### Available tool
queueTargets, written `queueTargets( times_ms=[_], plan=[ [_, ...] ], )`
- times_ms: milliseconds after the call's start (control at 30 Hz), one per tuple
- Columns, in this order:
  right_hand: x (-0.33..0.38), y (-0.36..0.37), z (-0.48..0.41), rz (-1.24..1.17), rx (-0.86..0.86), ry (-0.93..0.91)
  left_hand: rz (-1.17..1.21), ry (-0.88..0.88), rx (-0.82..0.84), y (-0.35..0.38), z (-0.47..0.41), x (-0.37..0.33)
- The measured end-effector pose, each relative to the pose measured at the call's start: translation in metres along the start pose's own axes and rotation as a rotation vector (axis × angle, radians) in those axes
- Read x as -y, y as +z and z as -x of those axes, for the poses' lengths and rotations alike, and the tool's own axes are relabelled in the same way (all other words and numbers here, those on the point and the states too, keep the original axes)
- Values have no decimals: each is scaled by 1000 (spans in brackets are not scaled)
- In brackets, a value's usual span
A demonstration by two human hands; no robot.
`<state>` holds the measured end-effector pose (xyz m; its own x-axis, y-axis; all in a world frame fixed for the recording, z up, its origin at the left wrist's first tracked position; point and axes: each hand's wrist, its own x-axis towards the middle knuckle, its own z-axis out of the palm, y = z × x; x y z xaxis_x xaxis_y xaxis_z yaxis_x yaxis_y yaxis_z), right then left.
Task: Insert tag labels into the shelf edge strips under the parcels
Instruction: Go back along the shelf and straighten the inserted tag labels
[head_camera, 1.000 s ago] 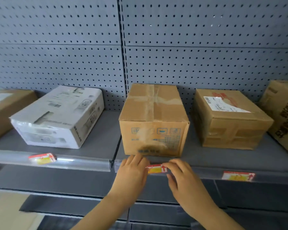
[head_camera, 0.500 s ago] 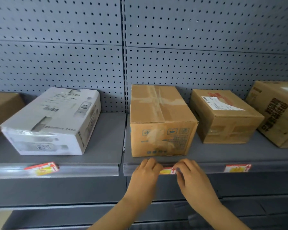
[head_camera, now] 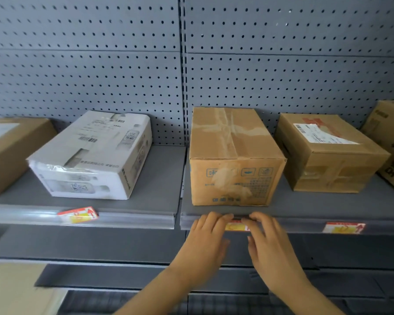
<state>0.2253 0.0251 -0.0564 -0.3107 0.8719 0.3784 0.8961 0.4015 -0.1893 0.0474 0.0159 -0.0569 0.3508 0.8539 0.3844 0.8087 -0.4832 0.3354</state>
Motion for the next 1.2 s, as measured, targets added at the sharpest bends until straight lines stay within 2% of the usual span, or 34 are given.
queueTargets(
  times_ms=[100,233,367,467,600,800,967,1200],
  plan=[
    [7,6,7,-40,-39,-33,-2,-32,-32,-16,22,11],
    [43,25,6,-169,-42,-199,-54,-134,-26,-44,66,47],
    [105,42,-10,-244,-2,-350,-97,-307,-159,-77,99,97],
    [150,53,-27,-302,-9,-367,-116,-368,-266,-109,112,133],
    [202,67,-47,-310,27,-322,-130,-368,-307,-143,133,185],
    [284,89,-68,-315,35,-130,-114,-265,-208,-180,153,257],
    [328,94,-72,-317,12,-4,-52,-170,-121,-186,162,268],
    [340,97,-81,-269,6,38,-150,-133,-42,-185,159,272]
  ],
)
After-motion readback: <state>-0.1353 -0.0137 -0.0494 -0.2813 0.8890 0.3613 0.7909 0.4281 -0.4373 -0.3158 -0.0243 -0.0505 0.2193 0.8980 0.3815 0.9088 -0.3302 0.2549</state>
